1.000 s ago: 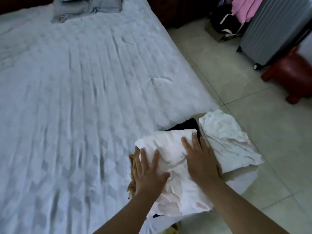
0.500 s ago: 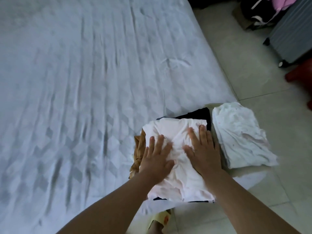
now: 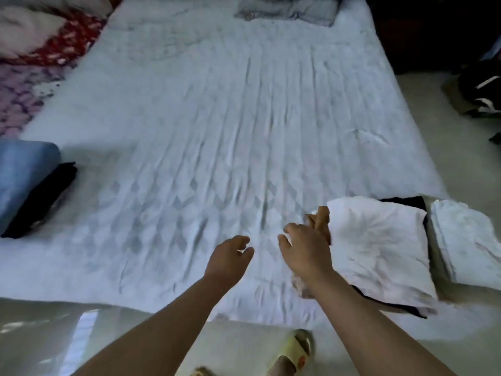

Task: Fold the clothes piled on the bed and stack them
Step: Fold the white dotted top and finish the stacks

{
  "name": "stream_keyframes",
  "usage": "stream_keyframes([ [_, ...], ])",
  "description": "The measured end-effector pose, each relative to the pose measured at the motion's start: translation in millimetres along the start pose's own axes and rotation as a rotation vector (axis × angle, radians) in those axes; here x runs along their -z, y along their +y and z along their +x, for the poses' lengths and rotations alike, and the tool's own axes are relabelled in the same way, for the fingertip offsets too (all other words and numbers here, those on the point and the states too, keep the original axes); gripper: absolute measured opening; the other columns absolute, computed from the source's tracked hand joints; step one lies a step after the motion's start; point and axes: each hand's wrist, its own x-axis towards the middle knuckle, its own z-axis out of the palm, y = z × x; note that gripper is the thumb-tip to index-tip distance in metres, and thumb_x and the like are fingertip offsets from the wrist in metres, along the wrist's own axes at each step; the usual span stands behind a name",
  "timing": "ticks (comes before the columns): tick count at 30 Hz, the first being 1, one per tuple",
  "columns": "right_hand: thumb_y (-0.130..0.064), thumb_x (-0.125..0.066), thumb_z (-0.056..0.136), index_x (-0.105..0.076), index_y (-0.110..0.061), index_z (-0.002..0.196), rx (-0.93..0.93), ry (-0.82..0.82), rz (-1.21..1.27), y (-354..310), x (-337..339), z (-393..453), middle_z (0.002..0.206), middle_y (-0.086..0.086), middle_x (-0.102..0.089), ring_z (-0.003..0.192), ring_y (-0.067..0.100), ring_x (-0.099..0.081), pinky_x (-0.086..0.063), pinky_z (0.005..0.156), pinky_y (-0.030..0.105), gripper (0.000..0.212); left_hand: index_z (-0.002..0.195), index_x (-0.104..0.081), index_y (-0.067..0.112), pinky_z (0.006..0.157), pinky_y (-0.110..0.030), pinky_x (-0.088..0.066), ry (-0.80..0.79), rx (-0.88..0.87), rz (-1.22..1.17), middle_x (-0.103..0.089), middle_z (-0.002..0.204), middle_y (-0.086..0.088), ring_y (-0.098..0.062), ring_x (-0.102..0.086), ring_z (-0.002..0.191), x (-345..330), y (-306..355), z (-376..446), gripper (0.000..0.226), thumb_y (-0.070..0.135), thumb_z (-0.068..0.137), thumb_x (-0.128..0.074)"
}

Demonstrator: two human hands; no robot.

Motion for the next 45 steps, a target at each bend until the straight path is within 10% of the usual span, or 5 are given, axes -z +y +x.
stream_keyframes([
  [7,-0.031,-0.043,0.095,-0.059,-0.015,0.094,0.157,-0.141,0.028,-195,-77,-33,0.098,0.0,-0.066,0.087,0.022,-0.057,-0.035,0.066,0.027,0.023,0.119,-0.062,0.02,0.077,-0.015,-0.037,0.173,0.142,-0.127,-0.063,0.111,0.008,-0.005,-0.055,0.091,154,-138,-70,0.03,0.03,0.092,-0.057],
  [22,-0.034,-0.045,0.097,-0.045,-0.02,0.135,0.427,-0.339,0.086,-465,-188,1,0.124,0.001,-0.058,0.116,0.02,-0.052,-0.042,0.089,0.028,0.041,0.121,-0.06,0.02,0.074,-0.02,-0.042,0.477,0.41,-0.394,-0.06,0.11,0.005,-0.01,-0.056,0.092,346,-330,-88,0.031,0.029,0.091,-0.058],
  [30,-0.04,-0.042,0.097,-0.039,-0.023,0.141,0.309,-0.413,0.146,-567,-260,107,0.13,0.004,-0.055,0.122,0.021,-0.048,-0.041,0.095,0.032,0.047,0.132,-0.05,0.023,0.072,-0.017,-0.043,0.425,0.462,-0.324,-0.052,0.128,0.003,-0.007,-0.054,0.098,447,-404,16,0.041,0.03,0.092,-0.058],
  [38,-0.05,-0.042,0.095,-0.022,-0.038,0.148,0.177,-0.431,0.311,-622,-308,184,0.121,0.007,-0.054,0.119,0.023,-0.049,-0.041,0.096,0.033,0.058,0.141,-0.039,0.027,0.107,-0.022,-0.025,0.493,0.346,-0.199,-0.029,0.149,0.001,-0.014,-0.028,0.138,528,-464,105,0.054,0.035,0.092,-0.058],
  [45,-0.061,-0.05,0.085,-0.01,-0.047,0.147,-0.065,-0.363,0.521,-660,-367,232,0.154,0.016,-0.018,0.143,0.024,-0.021,-0.023,0.115,0.038,0.075,0.147,-0.024,0.037,0.118,-0.042,-0.02,0.371,0.258,-0.028,-0.002,0.159,0.0,-0.021,-0.008,0.146,584,-531,208,0.068,0.043,0.089,-0.058],
])
